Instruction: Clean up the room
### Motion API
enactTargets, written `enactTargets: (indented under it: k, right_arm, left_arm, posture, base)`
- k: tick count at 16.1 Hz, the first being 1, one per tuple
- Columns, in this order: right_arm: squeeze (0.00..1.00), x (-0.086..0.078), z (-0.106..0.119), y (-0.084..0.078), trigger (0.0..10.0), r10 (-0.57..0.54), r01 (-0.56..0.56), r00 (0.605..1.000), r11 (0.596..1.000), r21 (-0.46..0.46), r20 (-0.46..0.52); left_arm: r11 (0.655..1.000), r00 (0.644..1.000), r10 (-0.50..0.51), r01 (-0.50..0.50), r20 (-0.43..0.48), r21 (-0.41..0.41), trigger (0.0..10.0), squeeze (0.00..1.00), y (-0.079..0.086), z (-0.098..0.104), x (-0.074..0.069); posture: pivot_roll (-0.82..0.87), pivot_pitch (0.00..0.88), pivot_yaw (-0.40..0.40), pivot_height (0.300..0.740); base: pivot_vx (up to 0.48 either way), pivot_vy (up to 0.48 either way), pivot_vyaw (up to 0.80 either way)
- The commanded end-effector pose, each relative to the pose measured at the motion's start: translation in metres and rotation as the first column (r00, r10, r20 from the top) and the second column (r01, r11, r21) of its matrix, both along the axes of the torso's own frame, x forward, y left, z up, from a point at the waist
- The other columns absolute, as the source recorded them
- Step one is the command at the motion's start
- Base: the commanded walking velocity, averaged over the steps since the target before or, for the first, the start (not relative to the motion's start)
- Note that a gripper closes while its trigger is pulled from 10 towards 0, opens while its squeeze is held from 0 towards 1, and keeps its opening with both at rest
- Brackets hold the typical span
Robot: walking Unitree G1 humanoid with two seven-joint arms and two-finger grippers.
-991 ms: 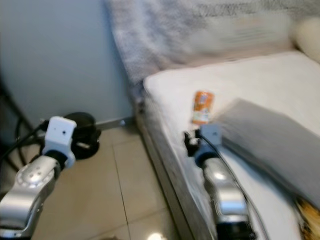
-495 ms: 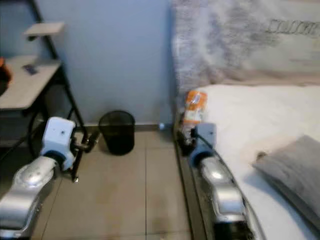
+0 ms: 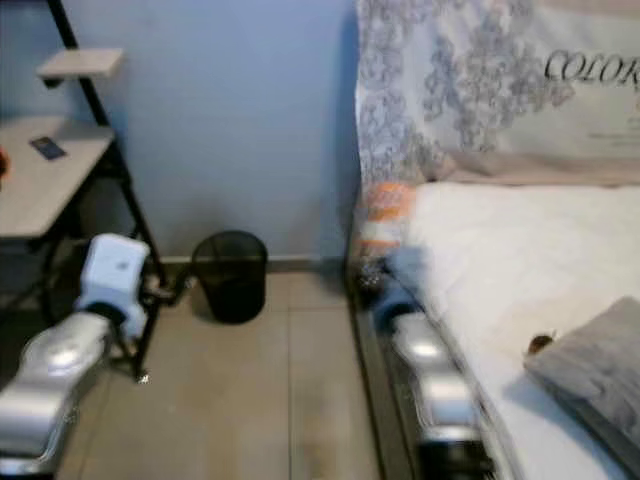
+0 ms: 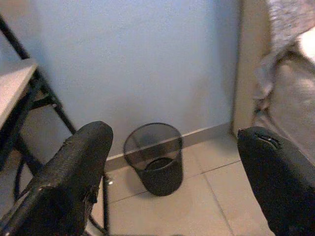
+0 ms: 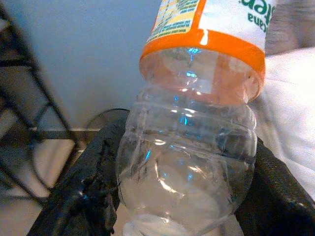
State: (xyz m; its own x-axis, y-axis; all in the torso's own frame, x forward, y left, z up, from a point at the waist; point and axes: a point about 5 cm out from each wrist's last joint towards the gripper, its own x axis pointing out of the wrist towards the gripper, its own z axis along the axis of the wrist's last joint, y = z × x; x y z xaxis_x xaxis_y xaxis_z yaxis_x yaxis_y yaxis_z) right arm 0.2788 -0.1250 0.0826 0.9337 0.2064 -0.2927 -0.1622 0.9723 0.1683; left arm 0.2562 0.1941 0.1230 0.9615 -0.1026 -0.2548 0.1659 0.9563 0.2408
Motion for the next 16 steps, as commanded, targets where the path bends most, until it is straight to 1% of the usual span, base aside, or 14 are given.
enactTargets:
  k: [1,4,6,7,8,9,10,11,12,14,16]
  right_arm:
    - [0.0,0.0027,0.0018,-0.0131,10.0,-0.045,0.045,0.999,0.999,-0.024,0.006]
    - [0.0,0.0044,0.0024,-0.0125,10.0,-0.048,0.048,0.999,0.999,-0.02,0.007]
    - [0.0,0.0043,0.0032,-0.0138,10.0,-0.054,0.054,0.998,0.998,-0.015,0.009]
    - [0.0,0.004,0.003,-0.0144,10.0,-0.054,0.054,0.998,0.998,-0.017,0.008]
    - [0.0,0.0034,0.0026,-0.0146,10.0,-0.055,0.055,0.998,0.998,-0.017,0.006]
    - [0.0,0.0027,0.0022,-0.0146,10.0,-0.056,0.056,0.998,0.998,-0.015,0.005]
    - [0.0,0.0025,0.0016,-0.0146,10.0,-0.058,0.058,0.998,0.998,-0.011,0.003]
    - [0.0,0.0024,0.0014,-0.0144,10.0,-0.058,0.058,0.998,0.998,-0.009,0.002]
    - [0.0,0.0024,0.0013,-0.0143,10.0,-0.059,0.059,0.998,0.998,-0.006,0.001]
    - [0.0,0.0019,0.0013,-0.0137,10.0,-0.051,0.051,0.999,0.999,-0.008,0.004]
    - [0.0,0.002,0.0037,-0.0114,10.0,-0.021,0.022,1.0,1.0,-0.013,0.019]
  left_arm:
    - [1.0,1.0,-0.018,0.018,0.009,-0.009,10.0,0.0,-0.0058,0.0026,0.0023]
    - [1.0,1.0,0.012,-0.012,0.027,-0.021,10.0,0.0,-0.0039,0.0049,0.0056]
    - [0.998,0.999,0.043,-0.042,0.031,-0.052,10.0,0.0,-0.0019,0.0045,0.0069]
    - [0.997,0.998,0.049,-0.047,0.032,-0.065,10.0,0.0,-0.0023,0.0042,0.0069]
    - [0.997,0.998,0.047,-0.045,0.039,-0.063,10.0,0.0,-0.0026,0.0047,0.0068]
    - [0.997,0.997,0.043,-0.038,0.066,-0.073,10.0,0.0,-0.0044,0.0062,0.007]
    - [0.998,0.996,0.031,-0.026,0.079,-0.063,10.0,0.0,-0.0061,0.0076,0.007]
    - [0.998,0.997,0.017,-0.012,0.075,-0.069,10.0,0.0,-0.0073,0.0081,0.0068]
    - [0.997,0.997,0.006,-0.001,0.075,-0.072,10.0,0.09,-0.0081,0.0088,0.0067]
    - [0.996,0.997,0.026,-0.02,0.072,-0.084,10.0,0.28,-0.0074,0.0084,0.0059]
    - [0.997,0.998,0.012,-0.008,0.061,-0.077,10.0,0.25,-0.0078,0.0069,0.0056]
  posture:
    - [-0.03,0.0,0.004,0.74]
    - [-0.02,0.0,-0.002,0.74]
    - [-0.03,0.0,-0.009,0.74]
    - [-0.03,0.0,-0.01,0.74]
    - [-0.02,0.0,-0.011,0.74]
    - [-0.02,0.0,-0.01,0.74]
    - [-0.02,0.0,-0.01,0.74]
    - [-0.02,0.0,-0.01,0.74]
    - [-0.02,0.0,-0.01,0.74]
    - [-0.02,0.0,-0.008,0.74]
    - [-0.02,0.0,-0.008,0.74]
  base:
    - [0.349,0.0,0.0]
    - [0.335,0.0,0.0]
    - [0.263,0.0,0.0]
    - [0.0,0.0,0.0]
    - [0.0,0.0,0.0]
    - [0.0,0.0,0.0]
    - [0.292,0.0,0.0]
    - [0.285,0.0,0.0]
    - [0.27,0.0,0.0]
    - [0.251,0.0,0.0]
    - [0.0,0.0,0.0]
